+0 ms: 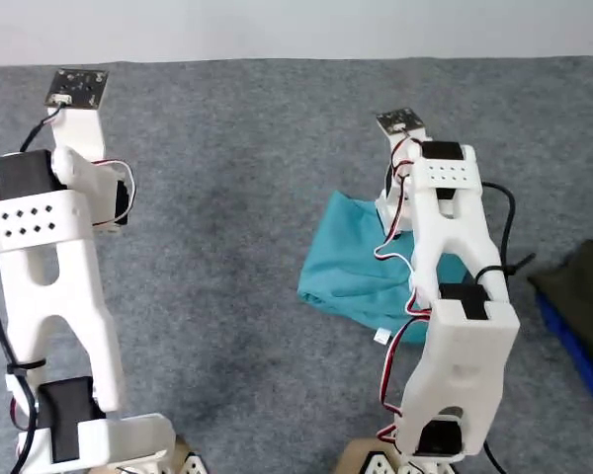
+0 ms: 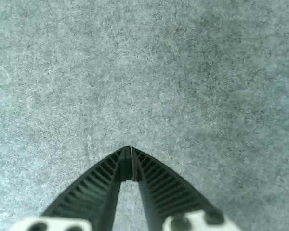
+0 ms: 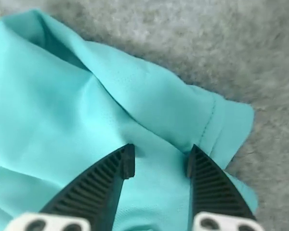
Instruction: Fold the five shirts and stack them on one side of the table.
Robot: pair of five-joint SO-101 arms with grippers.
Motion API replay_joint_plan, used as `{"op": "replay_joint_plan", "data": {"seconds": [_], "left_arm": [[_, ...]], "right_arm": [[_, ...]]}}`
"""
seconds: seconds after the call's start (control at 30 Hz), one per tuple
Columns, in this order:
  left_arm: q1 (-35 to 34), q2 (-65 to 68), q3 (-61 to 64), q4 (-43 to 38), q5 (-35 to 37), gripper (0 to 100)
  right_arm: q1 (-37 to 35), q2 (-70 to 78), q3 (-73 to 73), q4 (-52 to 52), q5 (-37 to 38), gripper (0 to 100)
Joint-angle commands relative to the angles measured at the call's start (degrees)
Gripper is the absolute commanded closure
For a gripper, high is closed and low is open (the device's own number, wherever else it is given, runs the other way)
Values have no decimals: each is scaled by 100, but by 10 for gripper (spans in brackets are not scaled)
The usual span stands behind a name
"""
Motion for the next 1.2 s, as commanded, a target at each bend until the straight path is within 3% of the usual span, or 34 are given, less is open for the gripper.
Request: {"op": "replay_joint_plan", "data": {"seconds": [0.0,0.17,0.57,0.8,1.17], "left_arm": [[-26,-229,-22,132,-53,994],[-26,-229,-22,123,-53,994],[-26,-229,-22,123,-62,994],[-35,-229,-13,123,-299,994],[-62,-229,-13,123,-387,994]], "right_arm": [[-40,-48,-290,13,-176,838],[-31,-75,-299,-145,-158,995],[57,-48,-1363,31,-123,988],[-101,295,-1881,-189,545,988],[-523,673,-1899,-514,853,988]]}}
